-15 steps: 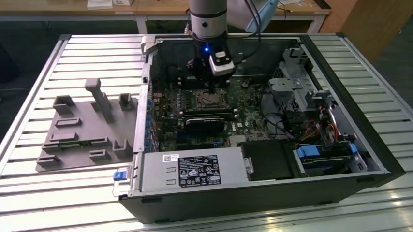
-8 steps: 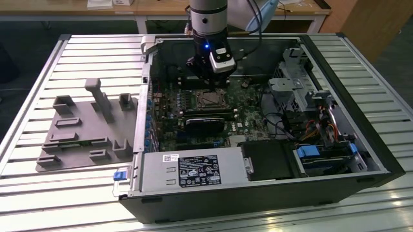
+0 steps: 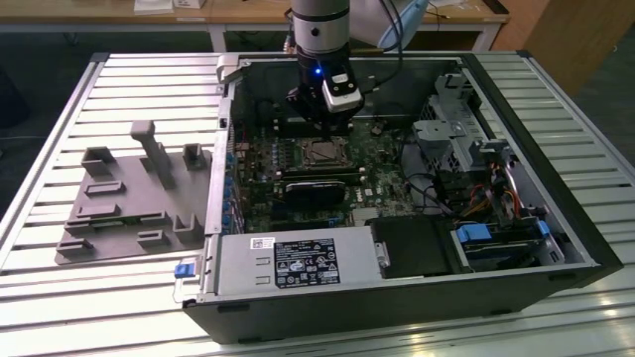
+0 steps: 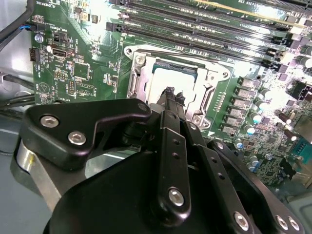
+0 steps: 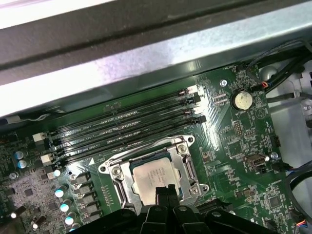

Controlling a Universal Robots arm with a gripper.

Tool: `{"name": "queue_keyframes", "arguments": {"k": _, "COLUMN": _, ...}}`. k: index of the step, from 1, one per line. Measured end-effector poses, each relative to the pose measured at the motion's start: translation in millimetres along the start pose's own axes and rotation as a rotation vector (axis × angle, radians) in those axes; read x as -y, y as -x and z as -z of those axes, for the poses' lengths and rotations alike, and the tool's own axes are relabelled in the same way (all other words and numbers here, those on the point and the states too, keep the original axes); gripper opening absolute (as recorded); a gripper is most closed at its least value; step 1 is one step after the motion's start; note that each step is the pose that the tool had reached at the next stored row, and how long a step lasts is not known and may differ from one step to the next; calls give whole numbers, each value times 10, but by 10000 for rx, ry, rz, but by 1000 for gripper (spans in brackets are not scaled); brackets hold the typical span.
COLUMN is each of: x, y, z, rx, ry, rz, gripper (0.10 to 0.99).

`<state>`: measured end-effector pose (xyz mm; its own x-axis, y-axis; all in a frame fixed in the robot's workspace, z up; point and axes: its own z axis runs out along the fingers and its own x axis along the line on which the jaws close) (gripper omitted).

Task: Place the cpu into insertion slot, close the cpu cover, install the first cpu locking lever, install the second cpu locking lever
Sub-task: 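Install the second cpu locking lever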

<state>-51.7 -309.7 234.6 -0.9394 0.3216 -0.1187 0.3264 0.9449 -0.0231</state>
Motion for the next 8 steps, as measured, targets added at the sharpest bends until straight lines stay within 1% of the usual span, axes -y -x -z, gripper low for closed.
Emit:
{"name": "queue_keyframes", "arguments": {"k": 4, "x": 26, "y": 9, "z": -2, "rx": 1, "ry": 2, "rz": -2, "gripper": 102}}
{"name": "queue_keyframes", "arguments": {"k": 8, "x": 83, "y": 28, "z": -6, "rx": 1, "ry": 1, "rz": -2, "gripper": 102}}
